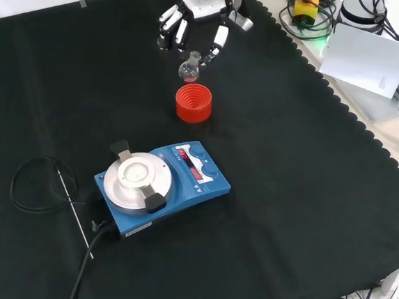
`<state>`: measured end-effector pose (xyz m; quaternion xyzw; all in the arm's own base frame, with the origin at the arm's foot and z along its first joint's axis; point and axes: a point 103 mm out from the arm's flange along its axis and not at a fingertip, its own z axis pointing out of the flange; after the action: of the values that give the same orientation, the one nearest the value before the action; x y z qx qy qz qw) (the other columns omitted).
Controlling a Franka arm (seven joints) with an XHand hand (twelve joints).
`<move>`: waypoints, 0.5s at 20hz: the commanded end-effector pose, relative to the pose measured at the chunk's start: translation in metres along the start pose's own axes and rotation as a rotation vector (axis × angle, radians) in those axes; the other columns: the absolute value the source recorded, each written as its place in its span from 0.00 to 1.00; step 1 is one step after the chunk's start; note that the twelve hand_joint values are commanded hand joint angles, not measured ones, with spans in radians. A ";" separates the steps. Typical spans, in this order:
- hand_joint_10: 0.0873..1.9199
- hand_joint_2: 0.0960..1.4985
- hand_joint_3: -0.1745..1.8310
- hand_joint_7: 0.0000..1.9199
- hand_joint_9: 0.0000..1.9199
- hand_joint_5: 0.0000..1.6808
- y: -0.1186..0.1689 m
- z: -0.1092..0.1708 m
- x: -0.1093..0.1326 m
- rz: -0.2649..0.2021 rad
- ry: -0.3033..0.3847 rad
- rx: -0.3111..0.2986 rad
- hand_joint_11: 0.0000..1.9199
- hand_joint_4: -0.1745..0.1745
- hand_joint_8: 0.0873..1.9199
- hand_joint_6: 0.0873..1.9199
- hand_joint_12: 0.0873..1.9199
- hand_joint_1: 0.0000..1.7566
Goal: Place the round-bottom flask on the heater.
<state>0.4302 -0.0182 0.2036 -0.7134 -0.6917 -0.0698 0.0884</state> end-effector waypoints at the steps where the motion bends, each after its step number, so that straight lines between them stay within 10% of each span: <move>1: 0.24 0.40 0.46 0.25 0.38 0.70 0.015 -0.008 0.009 -0.005 0.008 -0.010 0.21 0.82 0.30 0.44 0.66 0.64; 10: 0.24 0.40 0.47 0.25 0.38 0.70 0.064 -0.021 0.043 -0.059 0.032 -0.002 0.21 0.81 0.30 0.44 0.66 0.64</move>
<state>0.4674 -0.0065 0.2235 -0.7067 -0.6975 -0.0826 0.0846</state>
